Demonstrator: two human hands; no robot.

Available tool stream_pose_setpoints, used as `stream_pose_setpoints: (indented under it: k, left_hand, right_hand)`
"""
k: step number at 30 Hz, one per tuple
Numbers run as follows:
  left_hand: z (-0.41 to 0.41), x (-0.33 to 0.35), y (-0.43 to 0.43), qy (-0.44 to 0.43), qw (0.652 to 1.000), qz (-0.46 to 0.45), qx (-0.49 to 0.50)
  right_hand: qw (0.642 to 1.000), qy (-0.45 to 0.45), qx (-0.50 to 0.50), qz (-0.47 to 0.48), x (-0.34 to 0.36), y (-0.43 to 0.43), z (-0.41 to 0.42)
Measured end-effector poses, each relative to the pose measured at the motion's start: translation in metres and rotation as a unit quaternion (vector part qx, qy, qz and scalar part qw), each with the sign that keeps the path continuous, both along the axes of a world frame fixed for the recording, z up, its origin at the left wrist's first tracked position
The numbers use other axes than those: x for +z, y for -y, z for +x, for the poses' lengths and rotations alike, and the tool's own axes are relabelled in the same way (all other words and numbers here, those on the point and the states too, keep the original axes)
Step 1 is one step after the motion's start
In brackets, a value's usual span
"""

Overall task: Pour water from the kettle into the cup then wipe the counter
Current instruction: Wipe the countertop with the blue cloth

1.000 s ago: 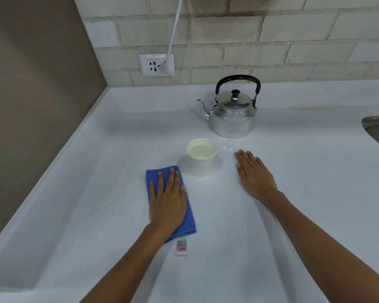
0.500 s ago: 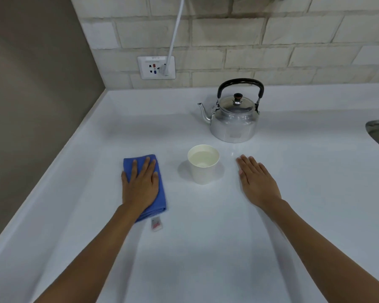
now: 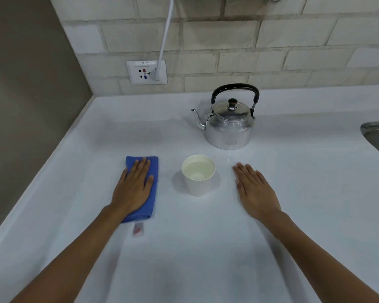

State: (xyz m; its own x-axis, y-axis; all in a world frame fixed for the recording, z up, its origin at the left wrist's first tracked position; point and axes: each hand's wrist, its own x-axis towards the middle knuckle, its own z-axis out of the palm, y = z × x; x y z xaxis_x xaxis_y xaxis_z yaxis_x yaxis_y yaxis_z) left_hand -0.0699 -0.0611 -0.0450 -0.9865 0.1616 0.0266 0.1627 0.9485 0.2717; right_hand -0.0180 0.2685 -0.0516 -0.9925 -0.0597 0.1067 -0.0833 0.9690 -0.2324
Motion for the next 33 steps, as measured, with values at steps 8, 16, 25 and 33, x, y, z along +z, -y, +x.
stream_pose_setpoints:
  k: [8,16,25,33]
  left_hand:
    - [-0.057,0.008,-0.070,0.003,0.987,-0.001,-0.158]
    - [-0.055,0.016,-0.039,-0.029,0.914,-0.023,-0.404]
    - [-0.100,0.002,-0.072,-0.056,0.953,-0.086,-0.285]
    - [-0.134,-0.001,-0.084,-0.007,0.996,-0.046,-0.080]
  right_hand:
    - [1.000,-0.008,0.008,-0.005,0.001,-0.001,0.000]
    - [1.000,-0.011,0.001,-0.018,0.001,-0.001,-0.001]
    - [1.000,-0.008,-0.004,-0.013,0.001,0.000,-0.001]
    - [1.000,-0.006,-0.003,-0.017,0.000,0.001,-0.001]
